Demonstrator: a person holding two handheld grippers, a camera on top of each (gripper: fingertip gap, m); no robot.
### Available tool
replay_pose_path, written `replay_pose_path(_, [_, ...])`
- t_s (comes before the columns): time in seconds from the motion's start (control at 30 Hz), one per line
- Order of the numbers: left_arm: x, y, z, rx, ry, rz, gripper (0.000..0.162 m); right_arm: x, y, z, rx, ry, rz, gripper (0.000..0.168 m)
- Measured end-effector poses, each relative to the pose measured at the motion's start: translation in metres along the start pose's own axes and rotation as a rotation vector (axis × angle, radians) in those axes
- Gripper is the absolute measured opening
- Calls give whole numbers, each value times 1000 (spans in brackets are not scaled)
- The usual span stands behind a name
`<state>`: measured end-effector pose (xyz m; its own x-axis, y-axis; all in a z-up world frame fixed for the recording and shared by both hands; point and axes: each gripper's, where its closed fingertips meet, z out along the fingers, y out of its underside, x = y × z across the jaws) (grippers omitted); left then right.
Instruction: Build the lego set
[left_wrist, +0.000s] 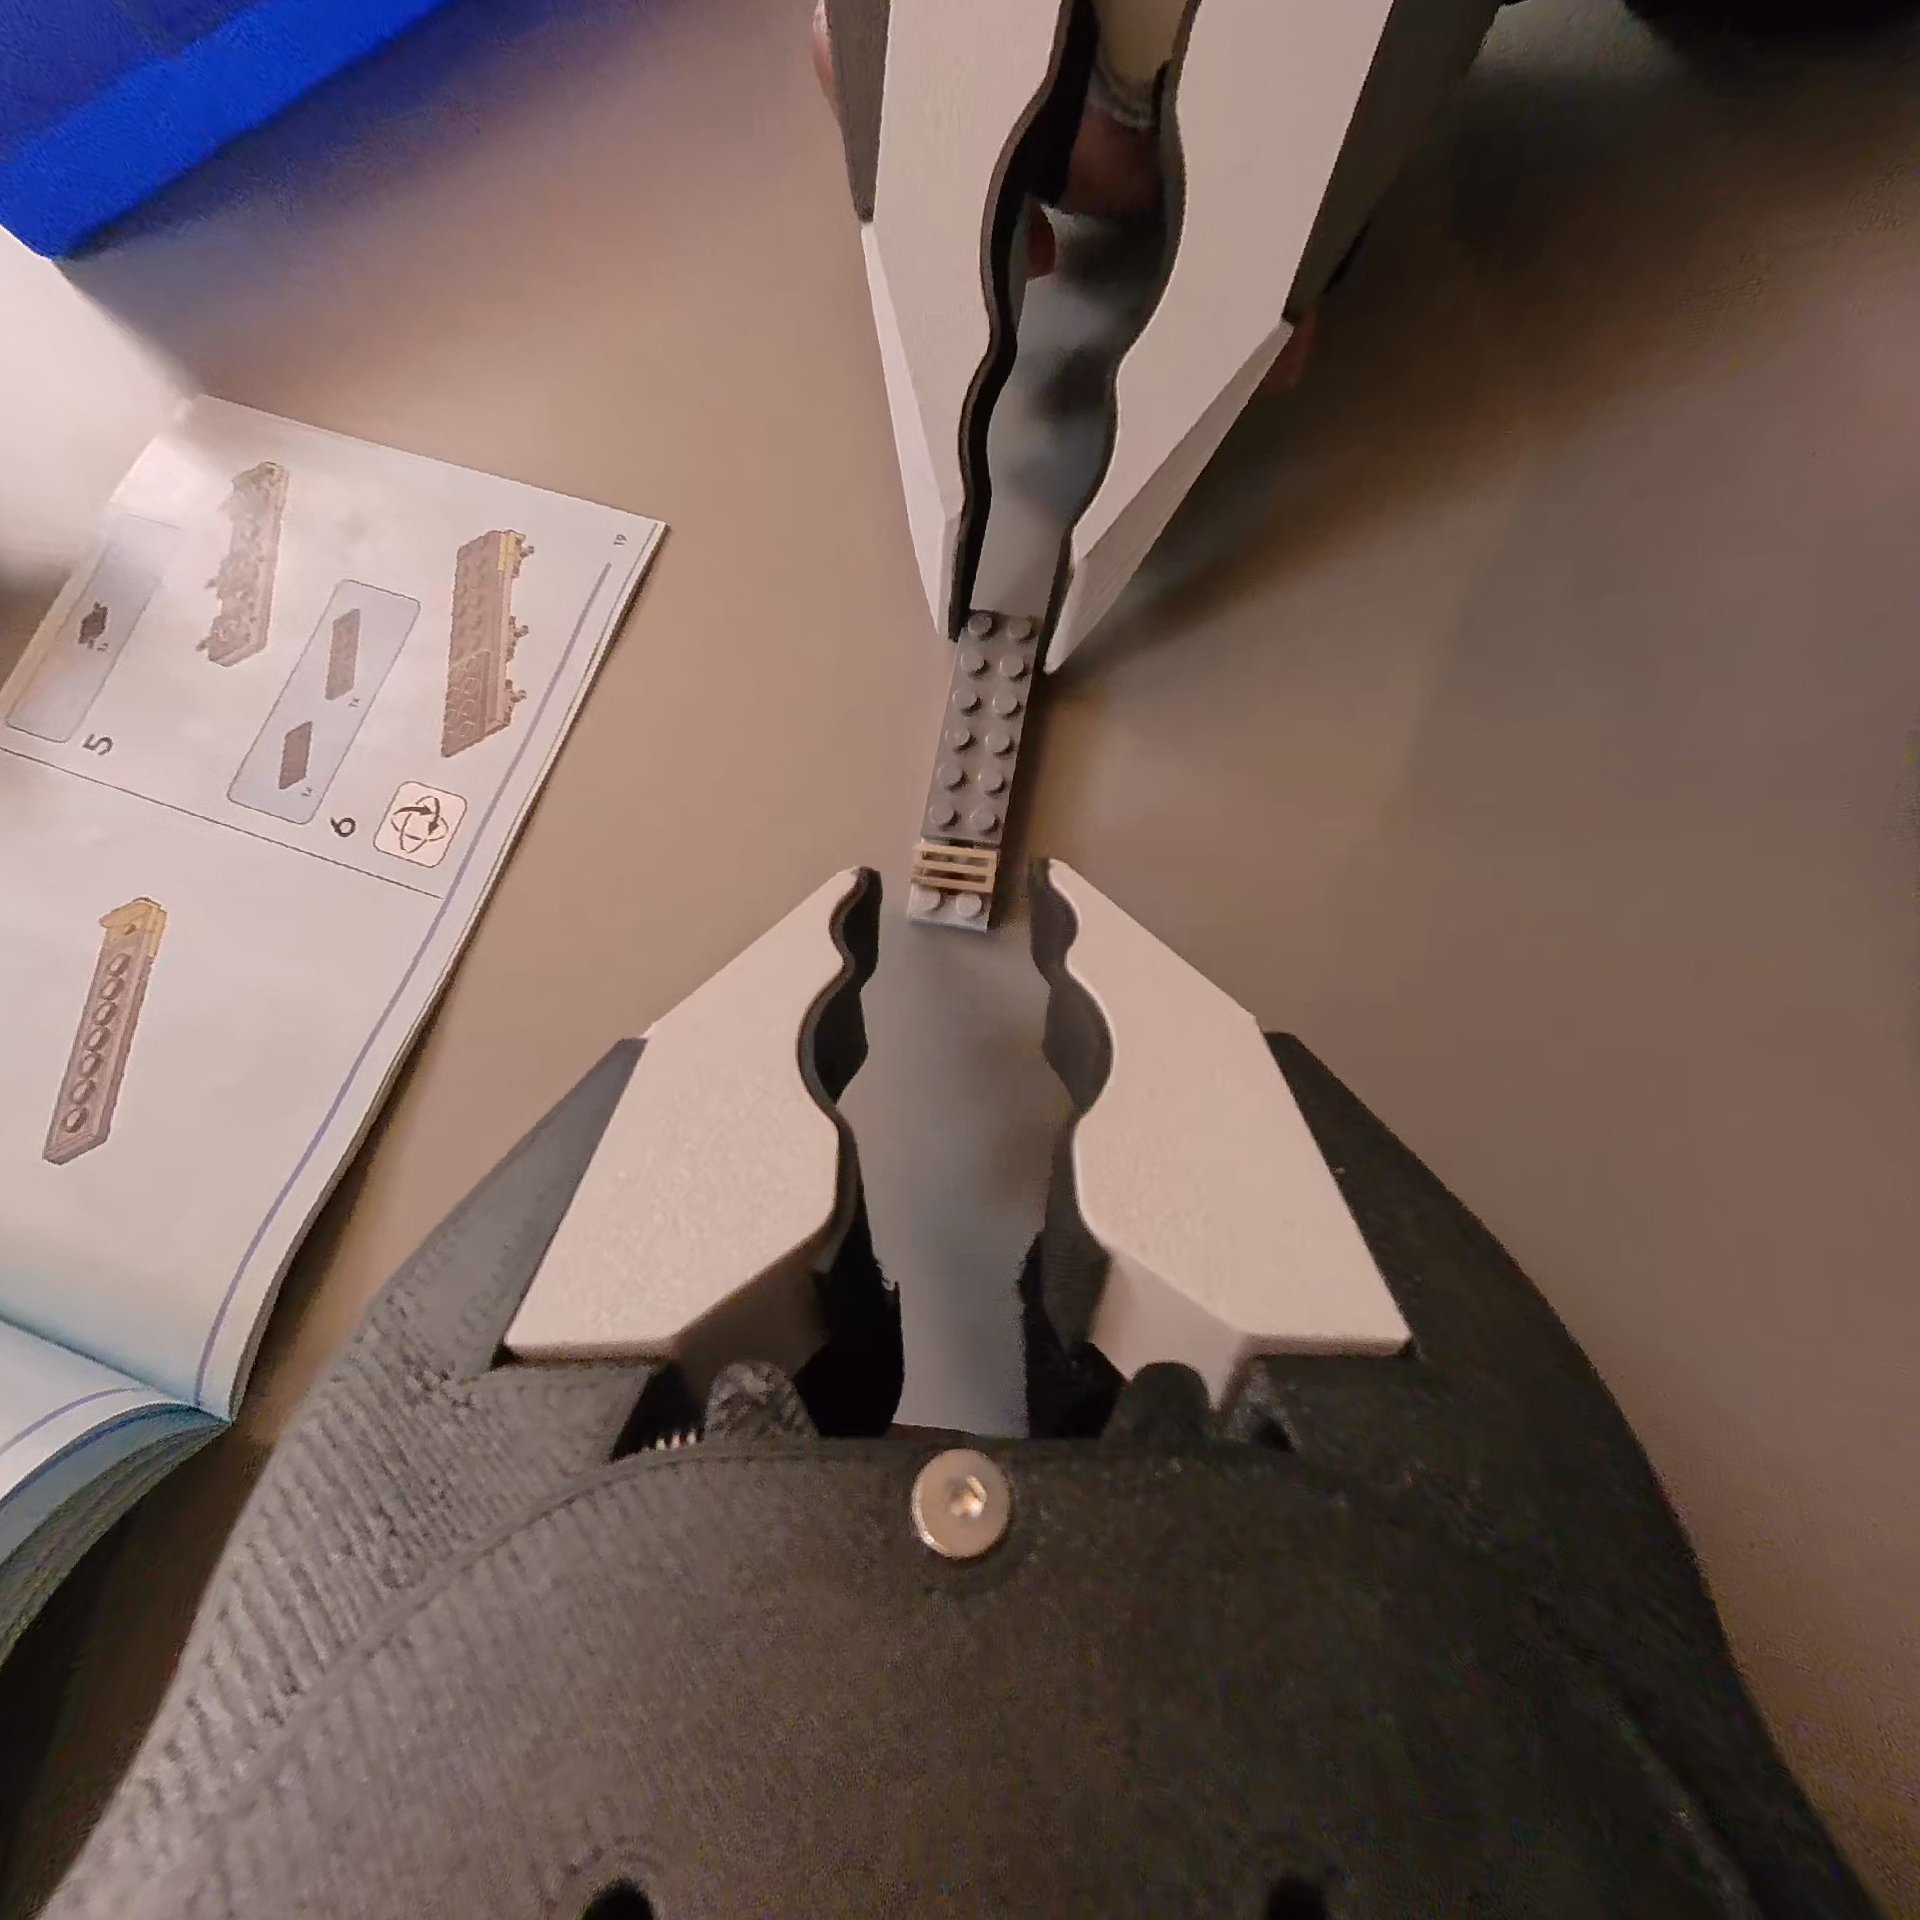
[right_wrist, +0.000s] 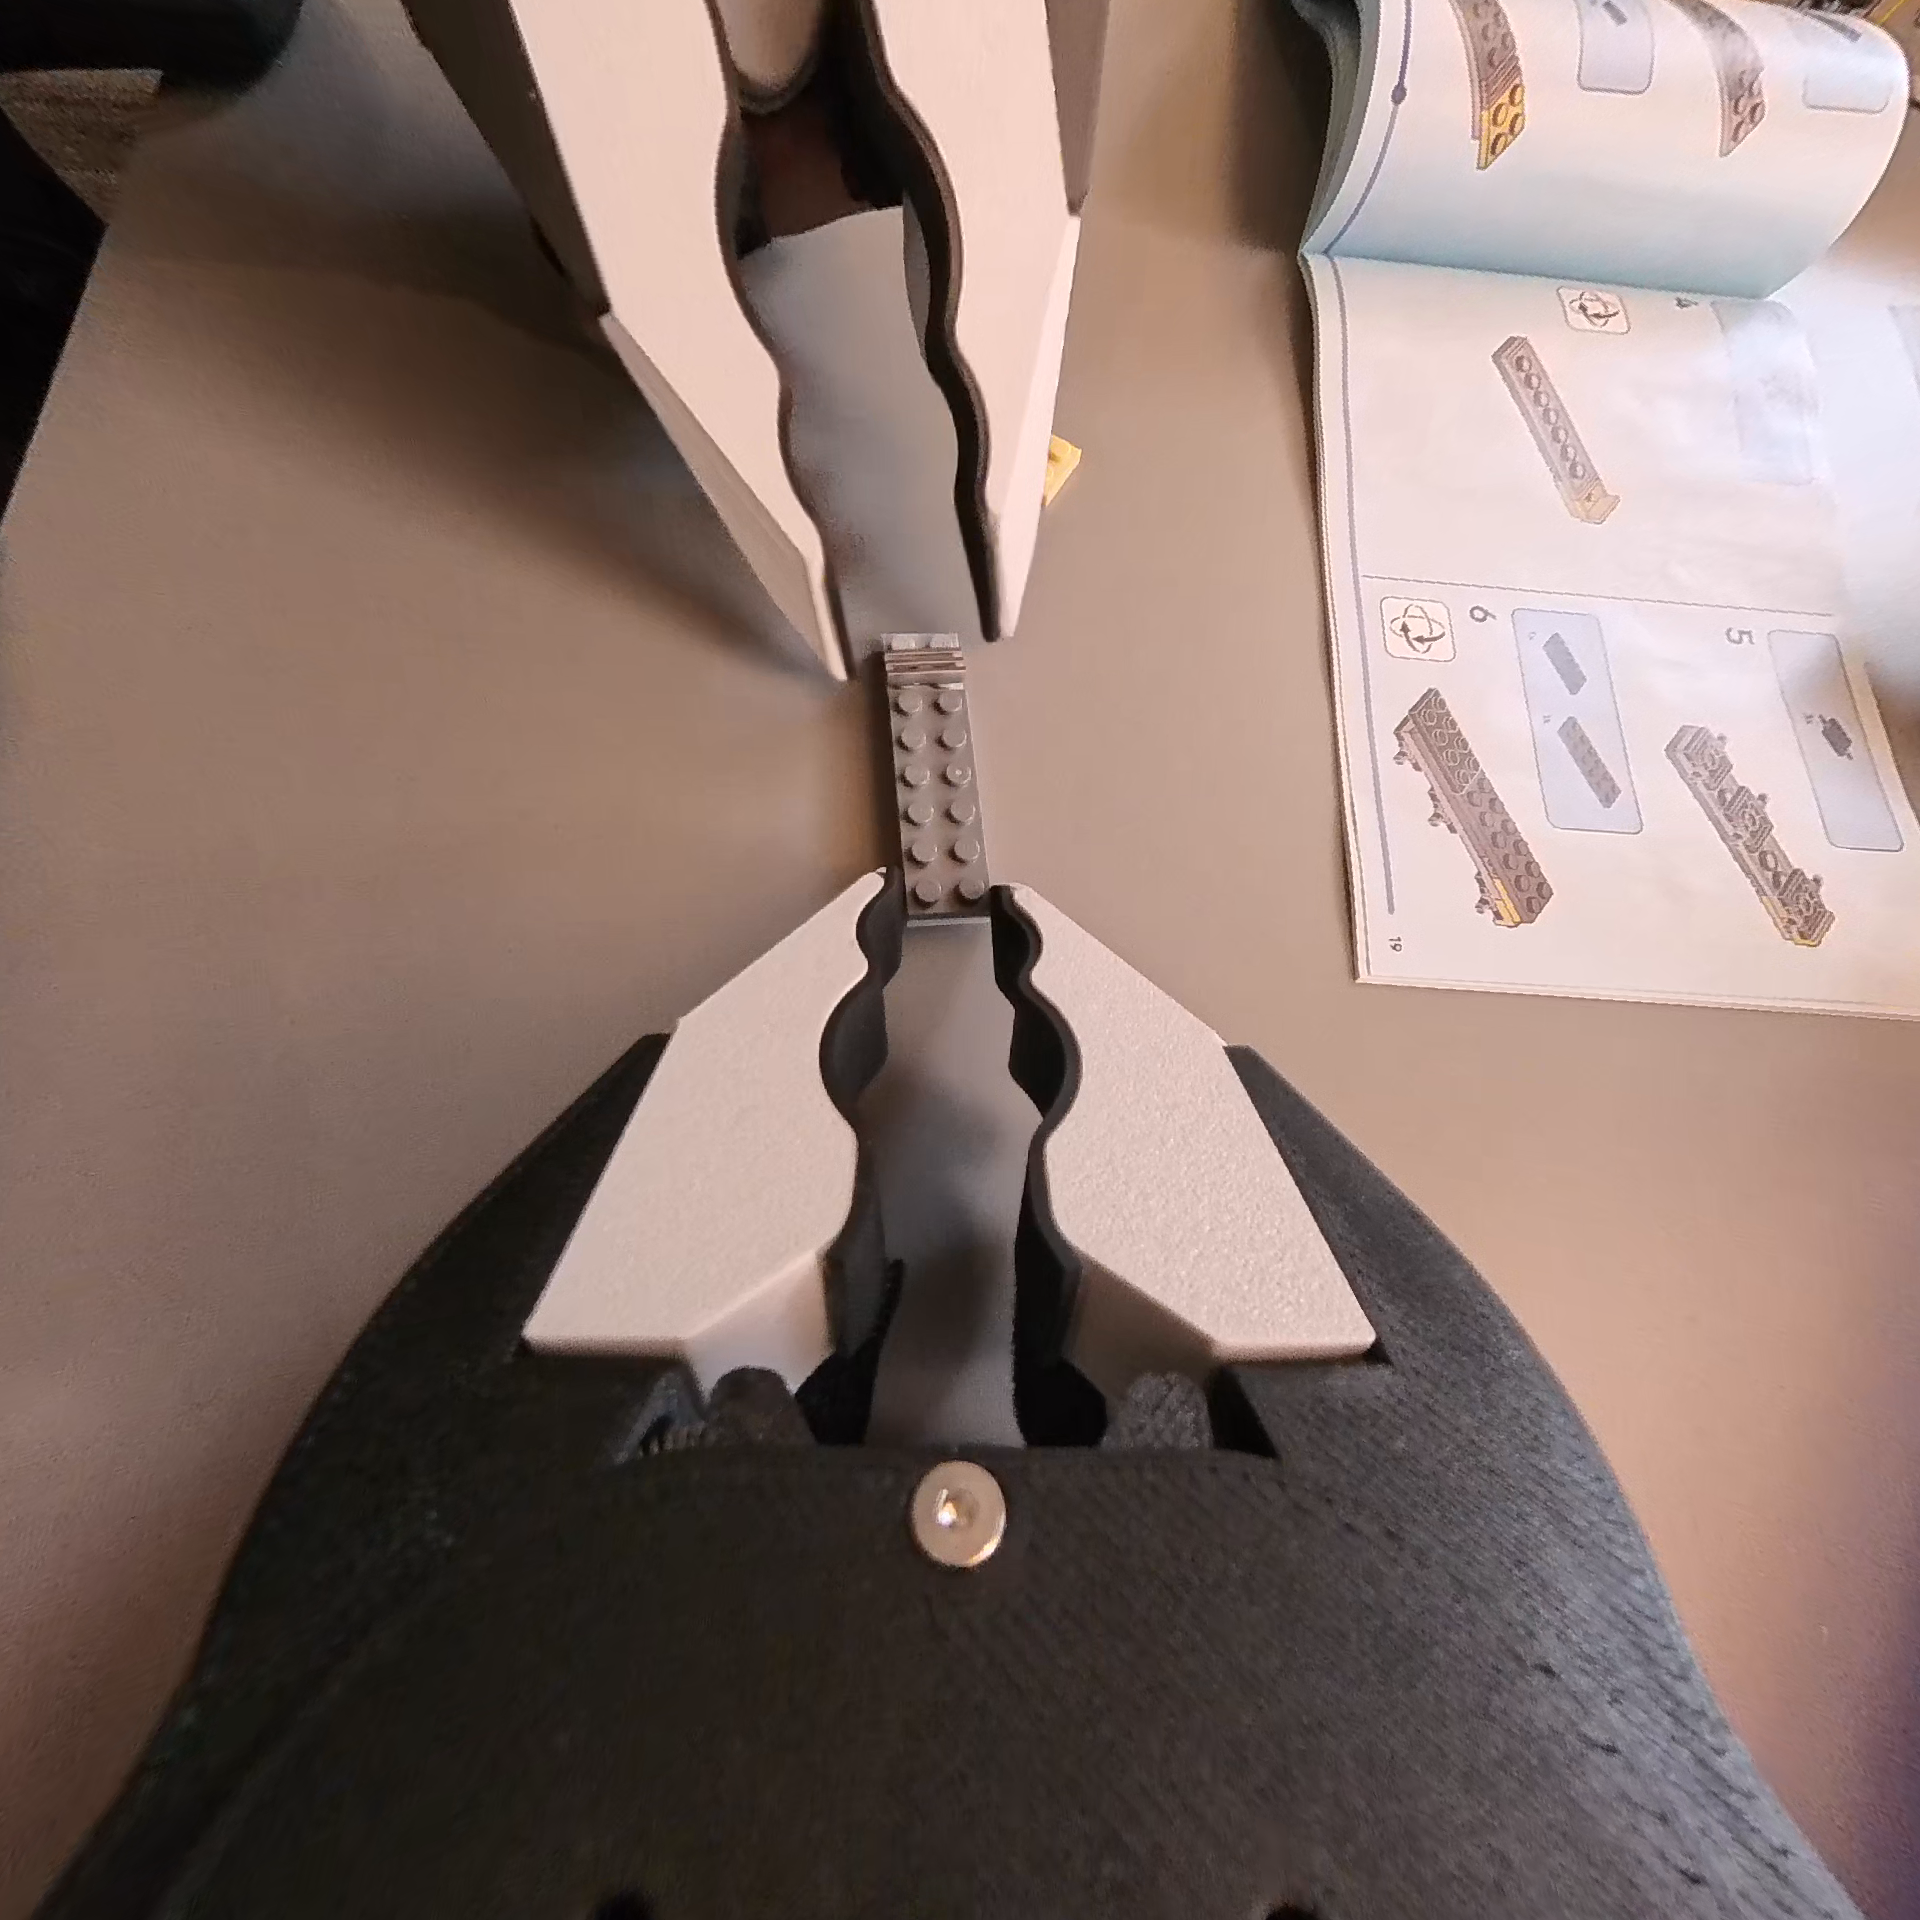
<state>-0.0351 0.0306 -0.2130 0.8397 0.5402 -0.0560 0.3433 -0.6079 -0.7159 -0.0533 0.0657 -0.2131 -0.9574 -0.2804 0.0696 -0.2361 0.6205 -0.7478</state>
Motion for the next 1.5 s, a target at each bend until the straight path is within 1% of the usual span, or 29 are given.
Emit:
replay_pose_path(0.17, [1,3,4,-13,2,17,28,0,-1,-1,9,-2,2,17])
replay_pose_path(0.33, [2,1,7,-10,8,34,23,1,-2,-2,23,-3,10,17])
replay_pose_path(0.4, [1,1,7,-11,0,41,18,1,-2,-2,20,-4,7,17])
replay_pose_path(0.67, [1,-1,6,-22,-5,66,17,0,-2,-2,23,-2,-4,18])
replay_pose_path(0.7, [1,-2,6,-16,-6,67,17,0,-3,-3,27,-2,-3,19])
replay_pose_path(0.8, [0,-6,4,6,-6,61,17,-1,-4,-4,37,-9,0,28])
replay_pose_path(0.97, [0,-6,5,-4,-5,78,17,-1,-5,-4,43,-18,13,37])
replay_pose_path(1.13, [1,-12,3,-4,-8,122,17,-4,1,3,-22,-27,-18,41])
replay_pose_path(1.2, [2,-13,2,-13,-11,147,16,-5,0,4,-22,-17,-34,39])
replay_pose_path(1.27, [3,-14,1,-24,-10,165,17,-5,0,3,-18,-13,-43,33])
replay_pose_path(1.5, [8,-18,2,-23,6,171,16,-8,-1,3,-15,-6,-79,19])
